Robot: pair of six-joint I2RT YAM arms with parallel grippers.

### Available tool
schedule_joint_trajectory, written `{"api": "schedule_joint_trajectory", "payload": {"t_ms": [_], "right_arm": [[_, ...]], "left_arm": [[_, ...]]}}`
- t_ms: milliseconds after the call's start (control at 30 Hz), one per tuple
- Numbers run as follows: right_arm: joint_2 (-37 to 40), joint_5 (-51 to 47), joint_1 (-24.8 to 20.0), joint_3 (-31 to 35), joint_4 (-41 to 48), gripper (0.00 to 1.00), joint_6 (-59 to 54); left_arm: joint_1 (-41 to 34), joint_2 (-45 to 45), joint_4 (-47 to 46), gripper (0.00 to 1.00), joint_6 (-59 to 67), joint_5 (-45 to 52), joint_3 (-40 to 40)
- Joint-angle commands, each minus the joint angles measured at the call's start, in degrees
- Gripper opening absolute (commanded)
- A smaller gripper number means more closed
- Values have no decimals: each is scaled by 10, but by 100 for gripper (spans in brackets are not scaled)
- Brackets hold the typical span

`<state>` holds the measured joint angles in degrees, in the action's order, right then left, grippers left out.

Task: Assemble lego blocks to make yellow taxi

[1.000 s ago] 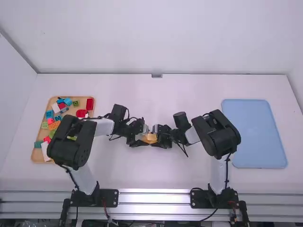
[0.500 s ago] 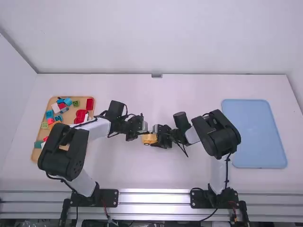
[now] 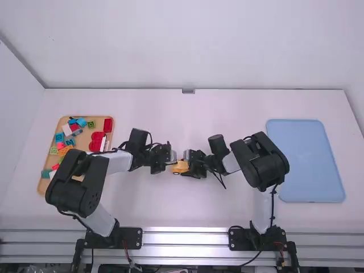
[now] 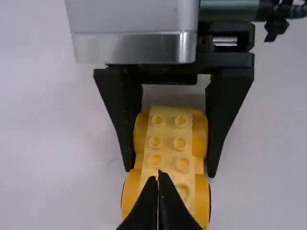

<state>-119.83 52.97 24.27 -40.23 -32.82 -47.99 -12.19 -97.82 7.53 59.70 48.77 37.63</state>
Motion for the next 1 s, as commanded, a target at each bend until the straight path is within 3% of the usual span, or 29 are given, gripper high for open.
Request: {"api": "schedule_joint_trajectory", "payload": {"t_ms": [0, 600, 967], "right_arm": [[-5, -3, 2, -3, 2, 50, 1], [-5, -3, 1, -3, 2, 49, 1], [-5, -3, 1, -8, 6, 50, 1]], "left_arm": [[-3, -8, 0, 2, -16, 2, -5], [6, -53, -30, 2, -8, 28, 50], [-2, -73, -110, 2, 51, 11, 73]]}}
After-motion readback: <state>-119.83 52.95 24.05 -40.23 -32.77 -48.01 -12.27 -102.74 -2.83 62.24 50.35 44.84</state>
